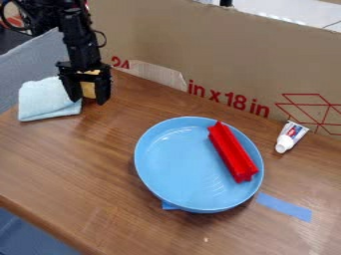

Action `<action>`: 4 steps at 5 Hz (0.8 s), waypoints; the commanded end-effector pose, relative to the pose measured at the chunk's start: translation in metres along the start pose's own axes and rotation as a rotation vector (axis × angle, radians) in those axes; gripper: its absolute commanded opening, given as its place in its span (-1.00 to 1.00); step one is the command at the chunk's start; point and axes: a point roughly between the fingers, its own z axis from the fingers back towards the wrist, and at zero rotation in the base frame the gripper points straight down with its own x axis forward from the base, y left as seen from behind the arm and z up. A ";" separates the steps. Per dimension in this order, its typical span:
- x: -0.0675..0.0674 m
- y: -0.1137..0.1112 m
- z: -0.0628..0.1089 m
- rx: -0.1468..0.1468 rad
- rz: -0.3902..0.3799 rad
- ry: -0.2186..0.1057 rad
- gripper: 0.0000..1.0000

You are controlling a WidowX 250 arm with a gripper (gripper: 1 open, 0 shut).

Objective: Move the yellow ball to the right side of the table

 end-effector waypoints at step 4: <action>-0.005 0.014 0.053 0.033 0.006 -0.108 1.00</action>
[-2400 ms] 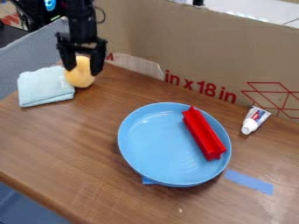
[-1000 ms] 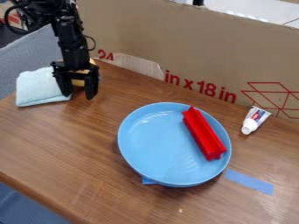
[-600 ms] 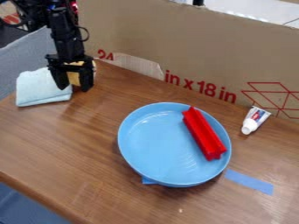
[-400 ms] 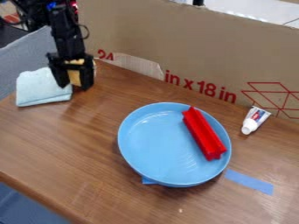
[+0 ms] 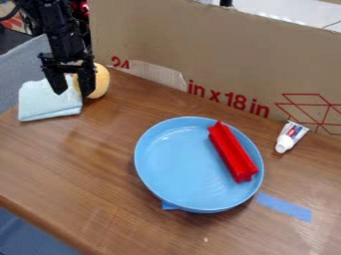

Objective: Move the yellow ball to the right side of the table

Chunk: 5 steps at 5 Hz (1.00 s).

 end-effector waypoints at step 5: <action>-0.027 -0.008 0.042 0.038 -0.021 -0.131 -1.00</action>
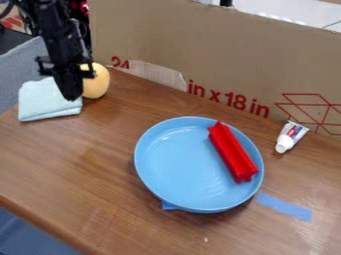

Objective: Move the yellow ball to the right side of the table

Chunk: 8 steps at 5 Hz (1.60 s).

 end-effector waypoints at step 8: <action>0.013 -0.007 0.029 0.017 -0.054 -0.128 -1.00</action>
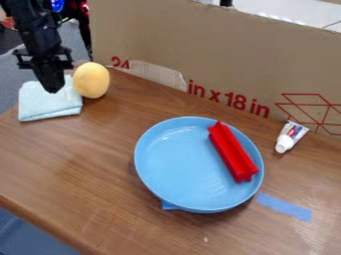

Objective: Move the yellow ball to the right side of the table

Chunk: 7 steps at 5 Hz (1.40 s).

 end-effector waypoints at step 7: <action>0.002 0.020 0.091 0.104 -0.139 -0.159 1.00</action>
